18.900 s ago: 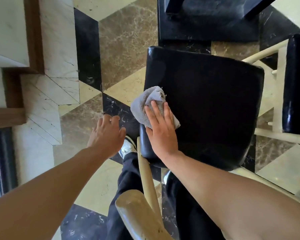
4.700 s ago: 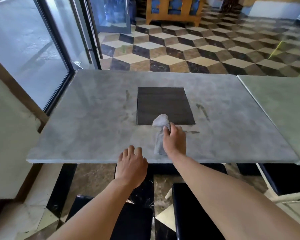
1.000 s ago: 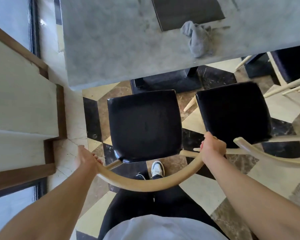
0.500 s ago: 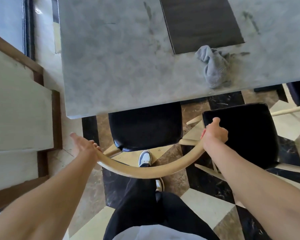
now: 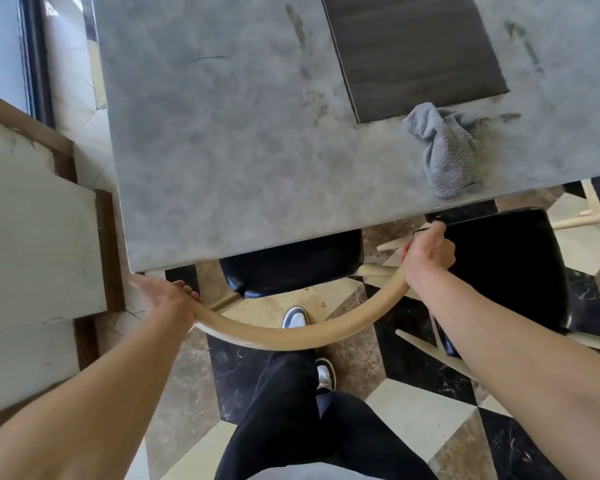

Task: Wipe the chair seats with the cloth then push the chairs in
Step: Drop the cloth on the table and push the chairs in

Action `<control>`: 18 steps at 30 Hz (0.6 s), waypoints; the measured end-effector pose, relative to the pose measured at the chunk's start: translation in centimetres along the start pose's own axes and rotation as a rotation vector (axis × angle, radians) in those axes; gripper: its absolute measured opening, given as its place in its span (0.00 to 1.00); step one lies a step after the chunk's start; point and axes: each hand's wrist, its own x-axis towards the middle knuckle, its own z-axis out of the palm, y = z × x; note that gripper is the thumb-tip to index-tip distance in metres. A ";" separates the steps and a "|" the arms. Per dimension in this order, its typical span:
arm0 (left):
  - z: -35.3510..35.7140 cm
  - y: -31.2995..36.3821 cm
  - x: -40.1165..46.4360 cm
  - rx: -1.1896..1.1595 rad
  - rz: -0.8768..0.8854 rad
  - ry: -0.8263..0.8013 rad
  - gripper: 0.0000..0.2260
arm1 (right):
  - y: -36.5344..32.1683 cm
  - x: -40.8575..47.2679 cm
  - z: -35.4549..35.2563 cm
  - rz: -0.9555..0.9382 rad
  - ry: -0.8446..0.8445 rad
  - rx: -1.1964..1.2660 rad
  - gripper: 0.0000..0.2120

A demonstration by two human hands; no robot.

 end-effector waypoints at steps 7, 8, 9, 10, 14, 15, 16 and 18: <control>0.4 0.1 0.9 0.047 -0.032 -0.010 0.31 | -0.6 0.0 1.3 0.024 -0.019 0.053 0.26; 0.3 0.0 1.0 0.052 -0.028 -0.007 0.31 | -0.6 0.0 1.4 0.026 -0.021 0.049 0.26; 0.0 0.0 1.1 0.049 -0.019 -0.006 0.30 | -0.4 -0.1 1.4 0.032 -0.024 0.047 0.26; 0.3 -0.2 1.0 0.055 -0.014 -0.017 0.29 | -0.5 0.2 1.4 0.030 -0.019 0.052 0.26; 0.3 -0.1 1.1 0.067 -0.004 -0.039 0.22 | -0.6 0.2 1.3 0.001 -0.035 -0.004 0.27; 0.2 -0.1 1.2 0.067 -0.005 -0.051 0.21 | -0.7 0.2 1.3 0.013 -0.054 0.001 0.27; 0.1 -0.1 1.3 0.068 -0.008 -0.060 0.19 | -0.7 0.3 1.4 0.028 -0.080 0.012 0.27; -0.1 0.1 1.8 0.075 -0.009 -0.082 0.18 | -0.9 0.8 1.3 0.056 -0.161 0.017 0.25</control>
